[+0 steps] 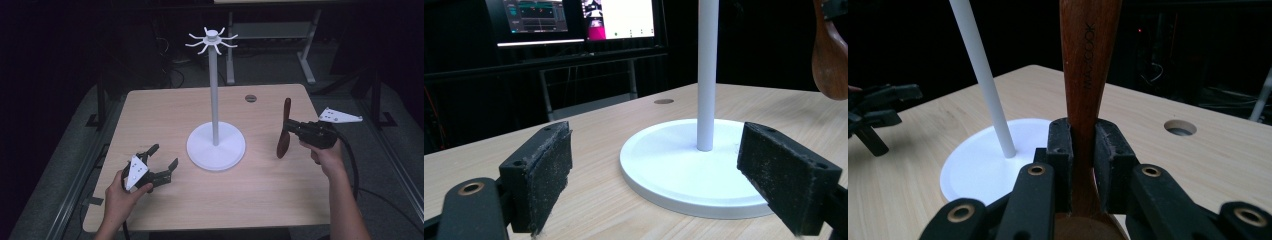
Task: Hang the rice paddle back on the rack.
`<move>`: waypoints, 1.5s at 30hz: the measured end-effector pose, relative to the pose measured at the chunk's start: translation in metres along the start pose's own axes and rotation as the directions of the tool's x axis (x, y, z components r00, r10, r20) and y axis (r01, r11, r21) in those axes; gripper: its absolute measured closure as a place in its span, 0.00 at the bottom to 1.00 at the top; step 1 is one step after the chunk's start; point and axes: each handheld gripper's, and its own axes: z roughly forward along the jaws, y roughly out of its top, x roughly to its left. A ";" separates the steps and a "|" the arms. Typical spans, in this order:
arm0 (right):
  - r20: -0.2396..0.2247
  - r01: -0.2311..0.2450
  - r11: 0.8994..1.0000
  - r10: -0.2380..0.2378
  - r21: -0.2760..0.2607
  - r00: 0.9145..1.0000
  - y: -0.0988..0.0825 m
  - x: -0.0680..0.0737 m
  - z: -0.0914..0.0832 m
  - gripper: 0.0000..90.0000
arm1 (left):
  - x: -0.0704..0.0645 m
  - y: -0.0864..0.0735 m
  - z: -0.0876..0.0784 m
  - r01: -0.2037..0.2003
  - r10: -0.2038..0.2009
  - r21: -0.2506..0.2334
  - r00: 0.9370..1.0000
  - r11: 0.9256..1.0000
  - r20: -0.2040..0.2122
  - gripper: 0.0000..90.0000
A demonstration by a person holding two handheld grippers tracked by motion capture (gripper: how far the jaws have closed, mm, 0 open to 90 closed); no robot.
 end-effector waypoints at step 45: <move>-0.093 0.117 0.983 -0.131 -0.142 0.987 0.069 0.054 0.019 0.87 | 0.002 0.000 -0.001 -0.010 0.010 -0.005 1.000 1.000 -0.010 0.15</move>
